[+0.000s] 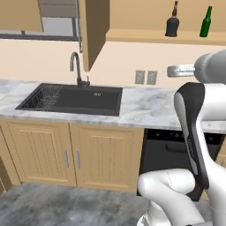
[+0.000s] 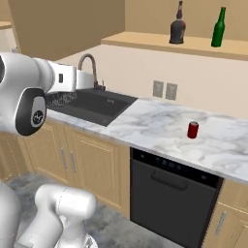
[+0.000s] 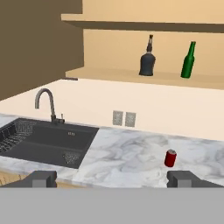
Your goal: Sort all alcoholic drinks to one cabinet, and non-alcoholic drinks to the other.
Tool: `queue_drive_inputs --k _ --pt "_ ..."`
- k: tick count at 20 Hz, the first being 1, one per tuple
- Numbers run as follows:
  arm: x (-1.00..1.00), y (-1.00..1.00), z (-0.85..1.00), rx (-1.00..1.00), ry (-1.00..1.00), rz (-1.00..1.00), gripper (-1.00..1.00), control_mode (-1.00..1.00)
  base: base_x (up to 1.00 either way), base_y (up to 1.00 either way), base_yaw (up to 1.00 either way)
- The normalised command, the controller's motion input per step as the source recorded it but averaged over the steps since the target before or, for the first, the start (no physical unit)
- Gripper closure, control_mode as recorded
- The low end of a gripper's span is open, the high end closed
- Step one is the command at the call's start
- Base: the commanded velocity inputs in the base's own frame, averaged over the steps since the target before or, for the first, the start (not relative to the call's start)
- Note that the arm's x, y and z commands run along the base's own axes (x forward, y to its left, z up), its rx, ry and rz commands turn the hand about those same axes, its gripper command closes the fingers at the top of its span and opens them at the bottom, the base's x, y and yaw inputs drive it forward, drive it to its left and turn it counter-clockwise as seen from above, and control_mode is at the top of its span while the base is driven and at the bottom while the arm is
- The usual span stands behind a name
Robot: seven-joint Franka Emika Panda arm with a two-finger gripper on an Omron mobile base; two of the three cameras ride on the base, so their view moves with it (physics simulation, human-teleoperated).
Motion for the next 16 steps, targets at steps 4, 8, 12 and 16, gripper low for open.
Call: queue_drive_inputs --k 4,8,12,16 --pt "0.0 0.0 0.0 0.0 0.0 0.0 -1.0 1.0 0.02 -0.14 -0.22" --pt "0.0 0.0 0.0 0.0 0.0 0.0 -1.0 1.0 0.0 -0.19 -0.22" --pt "0.0 0.0 0.0 0.0 0.0 0.0 -1.0 1.0 0.06 -0.31 -0.2" --pt "0.0 0.0 0.0 0.0 0.0 0.0 -1.0 1.0 0.15 -0.37 -0.15"
